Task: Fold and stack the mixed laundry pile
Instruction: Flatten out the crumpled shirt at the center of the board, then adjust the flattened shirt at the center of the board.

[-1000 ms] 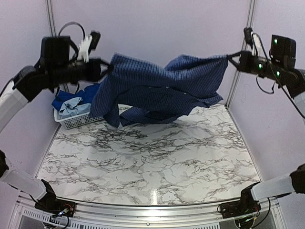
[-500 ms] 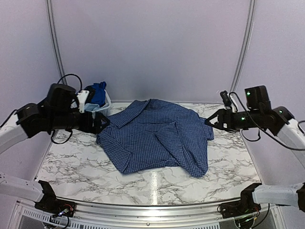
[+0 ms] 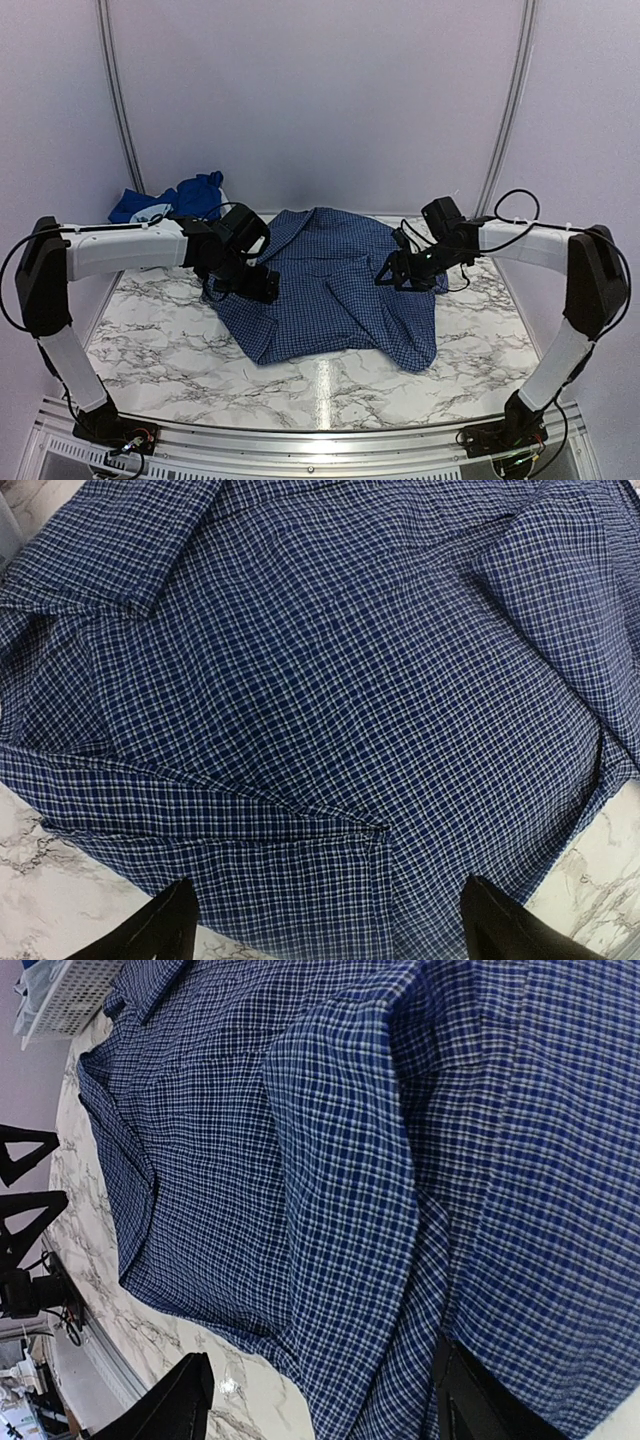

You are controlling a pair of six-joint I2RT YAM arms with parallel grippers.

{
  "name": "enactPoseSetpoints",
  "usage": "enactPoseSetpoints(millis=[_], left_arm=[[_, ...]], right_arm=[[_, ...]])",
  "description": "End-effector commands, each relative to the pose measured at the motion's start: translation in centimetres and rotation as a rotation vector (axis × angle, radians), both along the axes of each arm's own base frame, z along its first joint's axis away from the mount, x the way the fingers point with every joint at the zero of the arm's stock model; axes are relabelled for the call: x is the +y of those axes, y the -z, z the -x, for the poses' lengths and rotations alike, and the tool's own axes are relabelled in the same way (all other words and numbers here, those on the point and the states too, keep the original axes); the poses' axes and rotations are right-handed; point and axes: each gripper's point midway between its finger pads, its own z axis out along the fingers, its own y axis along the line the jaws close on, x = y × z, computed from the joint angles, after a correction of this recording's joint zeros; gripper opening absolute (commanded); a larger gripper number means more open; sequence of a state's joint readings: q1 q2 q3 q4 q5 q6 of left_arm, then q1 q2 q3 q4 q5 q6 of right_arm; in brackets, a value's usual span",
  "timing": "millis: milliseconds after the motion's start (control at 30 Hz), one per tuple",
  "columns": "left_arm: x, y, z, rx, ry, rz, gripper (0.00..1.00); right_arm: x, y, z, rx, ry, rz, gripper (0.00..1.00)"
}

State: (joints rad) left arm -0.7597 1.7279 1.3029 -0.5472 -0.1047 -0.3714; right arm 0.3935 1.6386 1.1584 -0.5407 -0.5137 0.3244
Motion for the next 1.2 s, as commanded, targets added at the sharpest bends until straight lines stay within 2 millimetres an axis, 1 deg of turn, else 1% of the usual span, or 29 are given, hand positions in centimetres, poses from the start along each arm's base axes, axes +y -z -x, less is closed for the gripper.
enactPoseSetpoints(millis=[0,100,233,333,367,400,467,500,567,600,633,667,733,800,833,867,933,1000,1033,1100,1167], left_arm=[[-0.2,0.7,0.0,0.050,-0.056,0.031,0.95],[0.1,1.7,0.1,0.073,-0.066,0.017,0.96],[0.5,3.3,0.2,0.112,-0.078,0.003,0.96],[0.7,3.5,0.0,0.121,-0.093,0.004,0.96],[0.8,3.5,0.0,0.121,-0.100,0.007,0.96],[0.9,3.4,-0.1,0.121,-0.107,0.010,0.96],[1.3,3.4,-0.2,0.125,-0.121,0.013,0.96],[1.6,3.4,-0.1,0.129,-0.132,0.016,0.96],[2.5,3.3,-0.2,0.135,-0.157,0.023,0.95],[3.0,3.1,-0.3,0.134,-0.170,0.029,0.95],[3.5,2.9,-0.4,0.132,-0.185,0.037,0.94],[4.1,2.5,-0.6,0.128,-0.200,0.048,0.94],[5.0,1.2,-1.0,0.104,-0.215,0.071,0.93],[6.0,0.1,-1.4,0.079,-0.225,0.078,0.93],[6.4,-0.4,-1.5,0.069,-0.234,0.087,0.93],[6.9,-0.8,-1.6,0.067,-0.243,0.092,0.93],[7.6,-1.6,-1.7,0.056,-0.256,0.109,0.93],[8.1,-2.2,-1.7,0.047,-0.259,0.117,0.93],[8.2,-2.5,-1.7,0.044,-0.255,0.119,0.93],[8.1,-2.9,-1.4,0.039,-0.242,0.130,0.93],[7.9,-3.1,-0.9,0.045,-0.221,0.143,0.92]], right_arm=[[3.6,-1.5,-3.2,-0.080,-0.036,-0.068,0.72],[4.5,-0.2,-5.4,-0.083,-0.031,-0.040,0.73],[4.7,2.7,-8.0,-0.066,-0.021,0.046,0.75],[4.8,4.3,-9.4,-0.065,-0.019,0.091,0.75],[4.9,4.6,-9.7,-0.063,-0.022,0.098,0.73],[5.1,4.9,-9.9,-0.062,-0.033,0.102,0.67],[5.7,5.0,-9.9,-0.052,-0.062,0.090,0.49],[6.0,4.7,-9.7,-0.054,-0.077,0.079,0.39],[6.6,3.8,-9.1,-0.065,-0.116,0.054,0.14],[7.1,3.0,-8.3,-0.067,-0.147,0.028,0.01],[7.4,2.2,-7.6,-0.073,-0.170,0.016,0.00],[7.9,1.2,-6.4,-0.082,-0.205,-0.003,0.00],[9.4,-1.6,-3.3,-0.114,-0.286,-0.054,0.00],[11.1,-4.6,1.4,-0.136,-0.391,-0.137,0.00],[11.9,-5.7,3.9,-0.136,-0.439,-0.167,0.00],[12.7,-6.8,6.9,-0.134,-0.501,-0.202,0.00],[13.5,-8.1,12.5,-0.127,-0.607,-0.225,0.00],[13.5,-8.6,17.7,-0.118,-0.695,-0.221,0.00],[13.3,-8.8,19.9,-0.115,-0.730,-0.217,0.00],[12.7,-9.2,23.0,-0.102,-0.758,-0.228,0.00],[11.6,-9.8,24.2,-0.101,-0.740,-0.243,0.00]])
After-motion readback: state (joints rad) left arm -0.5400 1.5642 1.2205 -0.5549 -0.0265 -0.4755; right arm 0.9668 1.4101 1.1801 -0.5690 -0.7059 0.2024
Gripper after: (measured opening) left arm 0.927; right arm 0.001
